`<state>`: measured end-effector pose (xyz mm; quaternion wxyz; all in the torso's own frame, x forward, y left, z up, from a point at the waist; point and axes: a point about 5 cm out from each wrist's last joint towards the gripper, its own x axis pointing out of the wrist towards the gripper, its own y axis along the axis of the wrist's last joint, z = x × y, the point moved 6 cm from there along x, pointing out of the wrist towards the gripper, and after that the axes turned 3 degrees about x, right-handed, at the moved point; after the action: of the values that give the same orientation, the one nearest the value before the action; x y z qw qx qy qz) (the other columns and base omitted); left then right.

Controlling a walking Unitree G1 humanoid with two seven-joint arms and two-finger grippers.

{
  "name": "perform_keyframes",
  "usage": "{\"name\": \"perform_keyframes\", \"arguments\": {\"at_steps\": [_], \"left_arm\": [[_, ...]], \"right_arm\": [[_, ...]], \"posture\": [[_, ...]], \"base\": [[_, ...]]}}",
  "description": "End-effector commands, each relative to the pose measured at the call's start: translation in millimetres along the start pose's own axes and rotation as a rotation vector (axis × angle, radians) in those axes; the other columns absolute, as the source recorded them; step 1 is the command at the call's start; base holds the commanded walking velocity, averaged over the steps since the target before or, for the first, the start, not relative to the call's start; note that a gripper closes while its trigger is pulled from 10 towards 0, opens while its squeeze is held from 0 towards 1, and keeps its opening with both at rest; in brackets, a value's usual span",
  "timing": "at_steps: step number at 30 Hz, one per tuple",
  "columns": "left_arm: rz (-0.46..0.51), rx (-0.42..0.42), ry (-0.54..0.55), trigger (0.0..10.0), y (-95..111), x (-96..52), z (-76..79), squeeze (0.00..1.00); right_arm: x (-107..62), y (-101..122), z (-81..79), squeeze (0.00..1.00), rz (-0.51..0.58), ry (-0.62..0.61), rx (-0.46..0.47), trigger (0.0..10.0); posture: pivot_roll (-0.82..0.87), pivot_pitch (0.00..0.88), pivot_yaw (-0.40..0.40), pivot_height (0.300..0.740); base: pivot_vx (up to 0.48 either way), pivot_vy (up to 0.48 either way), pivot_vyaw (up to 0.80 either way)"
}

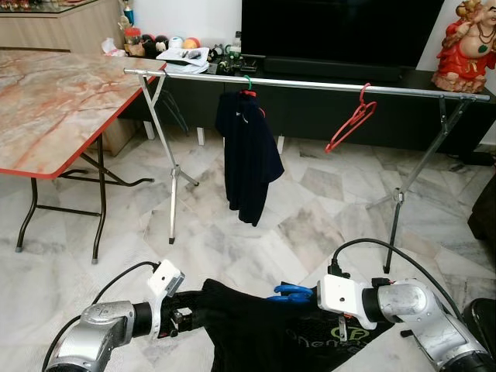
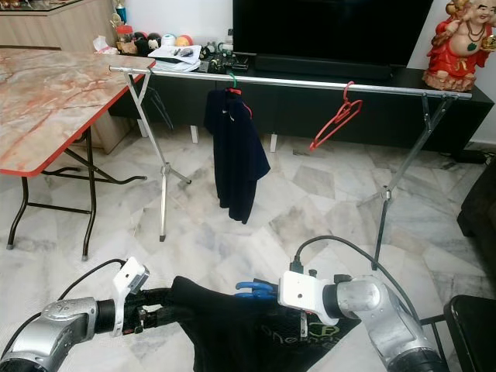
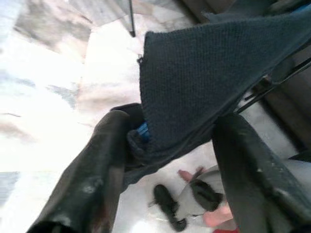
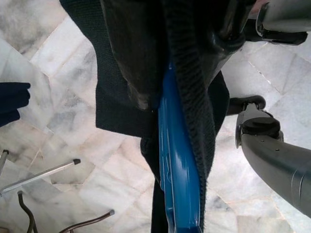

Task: Hang hanger

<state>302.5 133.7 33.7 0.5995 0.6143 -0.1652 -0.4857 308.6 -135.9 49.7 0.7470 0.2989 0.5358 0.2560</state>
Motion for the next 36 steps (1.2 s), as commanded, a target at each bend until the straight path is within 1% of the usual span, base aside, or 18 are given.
{"name": "perform_keyframes", "arguments": {"at_steps": [1, 5, 7, 12, 18, 24, 25, 27, 30, 32, 34, 36], "left_arm": [[-0.056, 0.020, 0.011, 0.0, -11.3, -0.7, -0.9, 0.00], [-0.059, 0.044, 0.043, 0.0, -12.4, 0.7, -5.3, 0.00], [-0.032, 0.047, 0.065, 0.0, -7.7, 2.5, -8.2, 0.00], [-0.010, 0.068, 0.096, 0.0, -3.8, 3.8, -12.1, 0.00], [0.028, 0.063, 0.124, 0.0, 1.6, 2.5, -16.6, 0.00], [0.034, 0.075, 0.135, 0.0, 2.6, 0.5, -18.5, 0.00], [0.039, 0.080, 0.153, 0.0, 3.8, -0.6, -21.1, 0.00], [0.055, 0.105, 0.221, 0.0, 9.3, -4.0, -31.8, 0.00], [0.094, 0.148, 0.384, 0.0, 22.7, -12.5, -55.3, 0.00], [0.114, 0.182, 0.518, 0.0, 32.1, -22.5, -73.5, 0.00], [0.144, 0.189, 0.603, 0.0, 40.2, -31.0, -84.5, 0.00], [0.180, 0.183, 0.656, 0.0, 47.3, -38.9, -91.2, 0.00]], "right_arm": [[-3.1, 10.8, 11.4, 0.00, 0.031, -0.038, -0.028, 10.0], [-3.0, 10.7, 11.4, 0.00, 0.030, -0.038, -0.029, 10.0], [-2.6, 10.6, 11.5, 0.00, 0.029, -0.040, -0.028, 10.0], [-1.6, 10.7, 11.4, 0.00, 0.029, -0.040, -0.029, 10.0], [-0.4, 10.1, 10.9, 0.00, 0.028, -0.040, -0.026, 10.0], [0.5, 9.3, 10.0, 0.00, 0.027, -0.039, -0.024, 10.0], [0.5, 9.1, 10.0, 0.00, 0.026, -0.039, -0.024, 10.0], [0.4, 7.6, 9.8, 0.00, 0.020, -0.039, -0.024, 10.0], [0.8, 4.5, 9.0, 0.00, 0.006, -0.039, -0.024, 10.0], [1.6, 2.0, 8.1, 0.00, -0.005, -0.038, -0.025, 10.0], [2.2, 0.4, 7.3, 0.00, -0.012, -0.037, -0.025, 10.0], [2.7, -0.9, 6.3, 0.00, -0.015, -0.038, -0.021, 10.0]], "posture": [[0.11, 0.062, -0.004, 0.740], [0.11, 0.062, -0.004, 0.740], [0.11, 0.063, -0.003, 0.740], [0.11, 0.064, -0.003, 0.740], [0.11, 0.063, -0.002, 0.740], [0.11, 0.064, -0.002, 0.740], [0.11, 0.064, -0.002, 0.740], [0.11, 0.064, -0.002, 0.740], [0.11, 0.063, -0.001, 0.740], [0.11, 0.063, -0.001, 0.740], [0.11, 0.063, -0.001, 0.740], [0.12, 0.063, 0.000, 0.740]], "base": [[0.000, 0.000, 0.00], [0.000, 0.000, 0.00], [0.000, 0.000, 0.00], [0.000, 0.000, 0.00], [0.000, 0.000, 0.00], [0.000, 0.000, 0.00], [0.000, 0.000, 0.00], [0.000, 0.000, 0.00], [0.000, 0.000, 0.00], [0.000, 0.000, 0.00], [0.000, 0.000, 0.00], [0.000, 0.000, 0.00]]}}
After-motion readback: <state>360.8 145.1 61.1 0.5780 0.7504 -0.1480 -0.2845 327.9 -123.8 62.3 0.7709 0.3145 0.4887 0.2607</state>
